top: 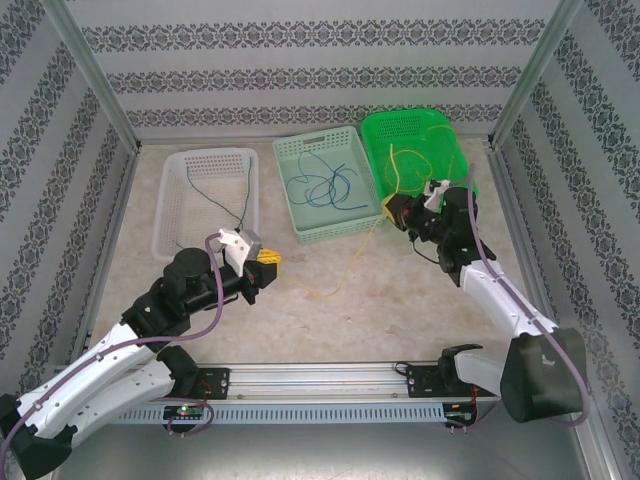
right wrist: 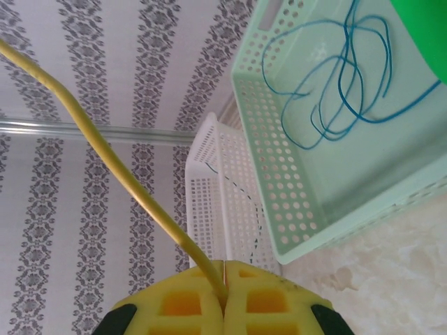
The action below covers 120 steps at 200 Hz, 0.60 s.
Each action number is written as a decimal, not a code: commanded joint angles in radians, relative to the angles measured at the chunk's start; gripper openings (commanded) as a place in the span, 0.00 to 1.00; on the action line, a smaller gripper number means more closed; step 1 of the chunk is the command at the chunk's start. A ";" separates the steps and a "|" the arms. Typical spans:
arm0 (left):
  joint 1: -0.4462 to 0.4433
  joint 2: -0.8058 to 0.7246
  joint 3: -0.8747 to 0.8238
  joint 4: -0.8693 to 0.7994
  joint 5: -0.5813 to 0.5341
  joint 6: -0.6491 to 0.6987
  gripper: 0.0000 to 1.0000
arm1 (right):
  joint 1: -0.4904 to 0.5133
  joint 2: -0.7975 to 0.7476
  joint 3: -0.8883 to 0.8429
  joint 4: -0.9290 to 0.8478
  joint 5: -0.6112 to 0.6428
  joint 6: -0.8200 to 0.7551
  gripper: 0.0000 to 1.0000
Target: Untangle the cables
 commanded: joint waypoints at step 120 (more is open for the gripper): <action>-0.007 -0.040 -0.095 0.117 -0.186 -0.204 0.00 | -0.126 -0.181 -0.101 0.039 0.156 0.132 0.00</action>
